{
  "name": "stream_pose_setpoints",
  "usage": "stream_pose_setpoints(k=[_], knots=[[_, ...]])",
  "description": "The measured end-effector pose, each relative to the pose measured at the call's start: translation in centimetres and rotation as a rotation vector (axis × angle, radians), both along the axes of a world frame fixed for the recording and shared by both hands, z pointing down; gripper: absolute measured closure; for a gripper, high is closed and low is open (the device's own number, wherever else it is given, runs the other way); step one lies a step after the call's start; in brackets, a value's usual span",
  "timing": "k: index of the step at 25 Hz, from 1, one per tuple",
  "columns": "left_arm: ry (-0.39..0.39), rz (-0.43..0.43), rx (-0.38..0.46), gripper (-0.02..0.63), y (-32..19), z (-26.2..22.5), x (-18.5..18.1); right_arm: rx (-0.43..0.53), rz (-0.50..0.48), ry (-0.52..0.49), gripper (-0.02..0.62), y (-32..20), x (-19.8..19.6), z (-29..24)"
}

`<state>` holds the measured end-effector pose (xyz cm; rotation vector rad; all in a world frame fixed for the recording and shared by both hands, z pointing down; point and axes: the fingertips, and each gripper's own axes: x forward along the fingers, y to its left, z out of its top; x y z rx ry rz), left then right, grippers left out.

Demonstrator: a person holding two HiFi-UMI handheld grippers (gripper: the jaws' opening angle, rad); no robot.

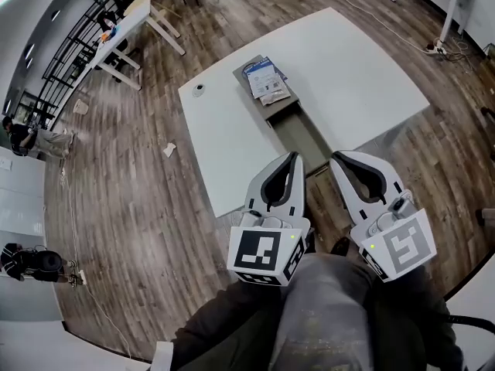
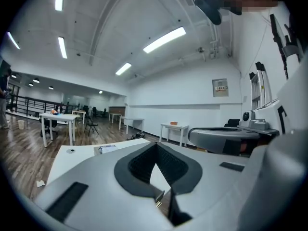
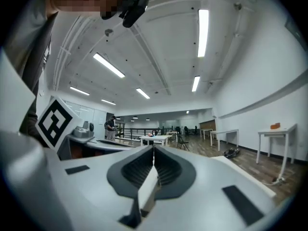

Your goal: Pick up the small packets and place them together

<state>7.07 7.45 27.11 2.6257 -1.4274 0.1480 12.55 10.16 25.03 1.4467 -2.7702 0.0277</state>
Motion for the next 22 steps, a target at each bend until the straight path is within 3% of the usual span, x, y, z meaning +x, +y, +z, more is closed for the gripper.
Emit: stream_pose_setpoints(k=[6, 11, 22], knots=[[0.003, -0.017, 0.053, 0.603, 0.4, -1.5, 0.3, 0.030, -0.006, -0.007, 0.584, 0.3, -0.1, -1.2], [-0.040, -0.031, 0.167, 0.603, 0.6, -3.6, 0.8, 0.028, -0.014, -0.002, 0.584, -0.5, -0.2, -1.4], [-0.062, 0.009, 0.148, 0.603, 0.5, -3.0, 1.3, 0.025, 0.014, -0.025, 0.589, -1.1, -0.6, -1.3]])
